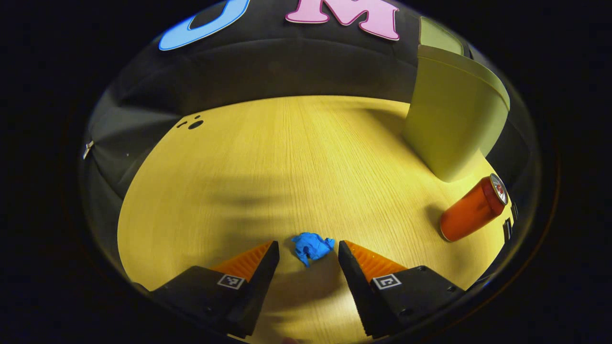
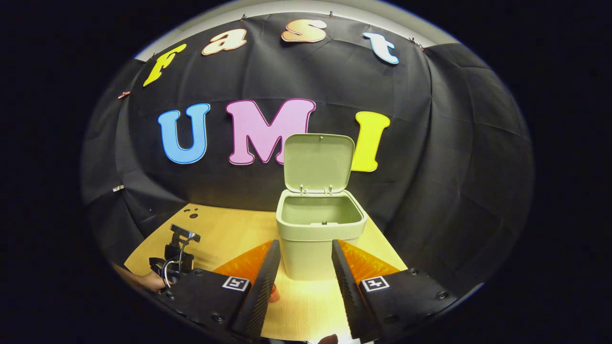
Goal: Press the lid of the desktop garbage bin to open it, pick up the crumpled paper on the desktop and throw it into the bin, then pick up the pop can on the desktop and drop it into the bin, and finally close the garbage bin lid.
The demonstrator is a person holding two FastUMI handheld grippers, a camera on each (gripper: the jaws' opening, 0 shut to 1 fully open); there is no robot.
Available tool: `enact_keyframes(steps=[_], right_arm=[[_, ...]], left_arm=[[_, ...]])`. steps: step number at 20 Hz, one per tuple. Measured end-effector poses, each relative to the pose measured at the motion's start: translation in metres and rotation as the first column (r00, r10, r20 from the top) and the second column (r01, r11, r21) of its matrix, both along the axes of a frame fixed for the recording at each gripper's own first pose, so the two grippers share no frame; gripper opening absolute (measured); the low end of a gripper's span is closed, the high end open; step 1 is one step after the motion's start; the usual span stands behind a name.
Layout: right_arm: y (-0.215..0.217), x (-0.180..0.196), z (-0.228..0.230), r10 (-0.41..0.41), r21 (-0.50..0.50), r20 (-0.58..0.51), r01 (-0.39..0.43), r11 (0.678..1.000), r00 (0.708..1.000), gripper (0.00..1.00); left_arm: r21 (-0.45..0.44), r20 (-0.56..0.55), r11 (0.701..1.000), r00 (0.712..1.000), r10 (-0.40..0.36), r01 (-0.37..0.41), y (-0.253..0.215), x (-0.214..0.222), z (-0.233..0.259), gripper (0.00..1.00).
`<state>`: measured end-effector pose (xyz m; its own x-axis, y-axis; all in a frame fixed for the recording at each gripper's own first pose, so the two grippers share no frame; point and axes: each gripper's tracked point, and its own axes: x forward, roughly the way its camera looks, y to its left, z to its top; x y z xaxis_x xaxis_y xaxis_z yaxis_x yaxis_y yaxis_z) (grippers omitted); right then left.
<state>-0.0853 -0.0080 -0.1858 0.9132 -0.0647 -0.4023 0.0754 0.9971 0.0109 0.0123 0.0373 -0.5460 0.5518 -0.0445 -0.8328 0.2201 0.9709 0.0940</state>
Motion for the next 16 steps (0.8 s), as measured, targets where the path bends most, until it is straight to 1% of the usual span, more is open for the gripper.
enact_keyframes(steps=[2, 4, 5, 6, 7, 8, 9, 10, 11, 13, 16], right_arm=[[0.0, -0.002, -0.002, -0.003, -0.003, -0.008, 0.003, 1.0, 1.0, 0.7], [0.0, -0.004, -0.004, -0.003, -0.004, -0.014, 0.003, 1.0, 1.0, 0.7], [0.002, -0.005, -0.005, -0.002, -0.004, -0.018, 0.002, 1.0, 1.0, 0.7], [0.004, -0.005, -0.007, 0.0, -0.003, -0.021, 0.0, 1.0, 1.0, 0.7], [0.005, -0.005, -0.008, 0.002, -0.002, -0.023, -0.002, 1.0, 1.0, 0.7], [0.006, -0.005, -0.009, 0.003, -0.001, -0.025, -0.003, 1.0, 1.0, 0.7], [0.006, -0.005, -0.01, 0.006, 0.0, -0.026, -0.006, 1.0, 1.0, 0.7], [0.007, -0.005, -0.011, 0.007, 0.001, -0.028, -0.007, 1.0, 1.0, 0.7], [0.008, -0.004, -0.012, 0.009, 0.005, -0.028, -0.009, 1.0, 1.0, 0.7], [0.009, -0.004, -0.012, 0.011, 0.009, -0.028, -0.01, 1.0, 1.0, 0.7], [0.009, -0.004, -0.013, 0.012, 0.012, -0.023, -0.012, 1.0, 1.0, 0.7]], left_arm=[[0.007, -0.006, 1.0, 1.0, -0.007, 0.007, 0.0, 0.004, -0.004, 0.8], [0.015, 0.0, 1.0, 1.0, -0.012, 0.012, -0.002, 0.006, -0.004, 0.69], [0.018, -0.003, 1.0, 1.0, -0.017, 0.017, -0.003, 0.006, -0.004, 0.65], [0.027, -0.008, 0.999, 1.0, -0.018, 0.018, -0.002, 0.004, -0.005, 0.65], [0.032, -0.007, 0.999, 1.0, -0.017, 0.017, -0.003, 0.004, -0.005, 0.6], [0.035, -0.01, 0.999, 1.0, -0.015, 0.015, -0.003, 0.004, -0.006, 0.58], [0.037, -0.017, 0.999, 1.0, -0.017, 0.017, -0.002, 0.006, -0.007, 0.48], [0.04, -0.023, 0.999, 0.999, -0.024, 0.025, 0.001, 0.007, -0.007, 0.43], [0.039, -0.027, 0.999, 0.999, -0.032, 0.033, -0.001, 0.005, -0.006, 0.37], [0.025, -0.028, 0.999, 0.999, -0.038, 0.039, -0.002, 0.001, -0.002, 0.3], [-0.05, 0.034, 0.997, 0.997, -0.062, 0.064, -0.017, 0.005, 0.023, 0.29]])
